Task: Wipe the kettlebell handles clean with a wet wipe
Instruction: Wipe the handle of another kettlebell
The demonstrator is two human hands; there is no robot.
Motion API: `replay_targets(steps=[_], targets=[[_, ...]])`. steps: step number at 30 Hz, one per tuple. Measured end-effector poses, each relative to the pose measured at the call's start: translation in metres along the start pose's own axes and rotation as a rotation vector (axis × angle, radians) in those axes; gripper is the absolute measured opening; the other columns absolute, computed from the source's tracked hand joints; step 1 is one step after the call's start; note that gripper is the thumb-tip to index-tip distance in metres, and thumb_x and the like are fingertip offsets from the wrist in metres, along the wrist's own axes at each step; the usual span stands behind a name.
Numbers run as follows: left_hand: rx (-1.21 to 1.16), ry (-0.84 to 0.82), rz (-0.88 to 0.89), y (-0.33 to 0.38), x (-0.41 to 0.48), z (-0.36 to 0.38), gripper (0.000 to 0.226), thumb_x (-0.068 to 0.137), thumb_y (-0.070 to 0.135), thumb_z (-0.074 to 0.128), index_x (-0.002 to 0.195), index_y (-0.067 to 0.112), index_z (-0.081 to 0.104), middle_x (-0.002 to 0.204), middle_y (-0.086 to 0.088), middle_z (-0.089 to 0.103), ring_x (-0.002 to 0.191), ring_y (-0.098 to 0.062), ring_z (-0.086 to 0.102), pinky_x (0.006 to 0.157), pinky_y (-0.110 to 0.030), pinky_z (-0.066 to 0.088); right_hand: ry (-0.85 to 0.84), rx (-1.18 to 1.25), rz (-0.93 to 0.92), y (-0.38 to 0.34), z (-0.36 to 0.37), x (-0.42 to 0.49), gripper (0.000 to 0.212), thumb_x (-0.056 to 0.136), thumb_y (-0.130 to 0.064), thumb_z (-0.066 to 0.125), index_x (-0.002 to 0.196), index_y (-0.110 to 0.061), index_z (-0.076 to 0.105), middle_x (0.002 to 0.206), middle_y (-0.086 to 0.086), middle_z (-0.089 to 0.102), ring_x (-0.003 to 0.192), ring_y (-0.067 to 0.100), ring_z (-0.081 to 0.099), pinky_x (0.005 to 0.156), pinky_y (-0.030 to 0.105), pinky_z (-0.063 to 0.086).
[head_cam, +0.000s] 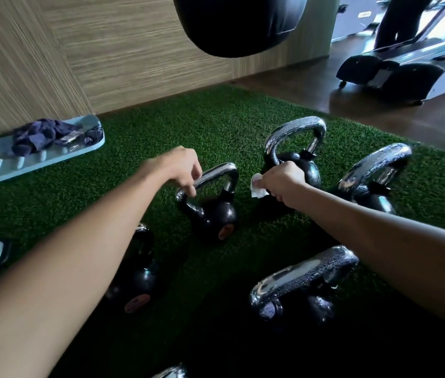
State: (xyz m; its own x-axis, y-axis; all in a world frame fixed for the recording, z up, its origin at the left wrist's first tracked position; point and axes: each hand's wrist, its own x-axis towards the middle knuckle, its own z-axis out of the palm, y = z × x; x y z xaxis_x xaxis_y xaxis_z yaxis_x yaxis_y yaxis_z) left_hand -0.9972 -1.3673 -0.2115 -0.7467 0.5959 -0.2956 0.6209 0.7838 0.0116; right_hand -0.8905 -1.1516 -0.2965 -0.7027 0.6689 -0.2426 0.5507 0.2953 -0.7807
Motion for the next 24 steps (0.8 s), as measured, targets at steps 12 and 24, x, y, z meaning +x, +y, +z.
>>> replay_targets(steps=[12,24], targets=[[0.078,0.454,0.119,0.0,0.017,0.029,0.034,0.09,0.006,0.07,0.11,0.032,0.076,0.113,0.006,0.071,0.101,-0.017,0.064,0.081,-0.035,0.057,-0.05,0.164,-0.012,0.011,-0.014,-0.008,0.025,0.074,-0.028,0.09,0.078,-0.006,0.077,0.056,0.007,0.06,0.042,0.015,0.046,0.051,0.027,0.044],[-0.552,0.32,-0.548,0.06,-0.029,0.038,0.063,0.053,0.072,0.086,0.082,0.021,0.064,0.085,0.004,0.07,0.068,-0.014,0.062,0.048,-0.019,0.035,-0.118,0.275,-0.041,0.007,-0.016,-0.02,0.019,0.072,-0.022,0.093,0.073,-0.017,0.075,0.049,0.0,0.057,0.04,0.011,0.04,0.041,0.021,0.039]])
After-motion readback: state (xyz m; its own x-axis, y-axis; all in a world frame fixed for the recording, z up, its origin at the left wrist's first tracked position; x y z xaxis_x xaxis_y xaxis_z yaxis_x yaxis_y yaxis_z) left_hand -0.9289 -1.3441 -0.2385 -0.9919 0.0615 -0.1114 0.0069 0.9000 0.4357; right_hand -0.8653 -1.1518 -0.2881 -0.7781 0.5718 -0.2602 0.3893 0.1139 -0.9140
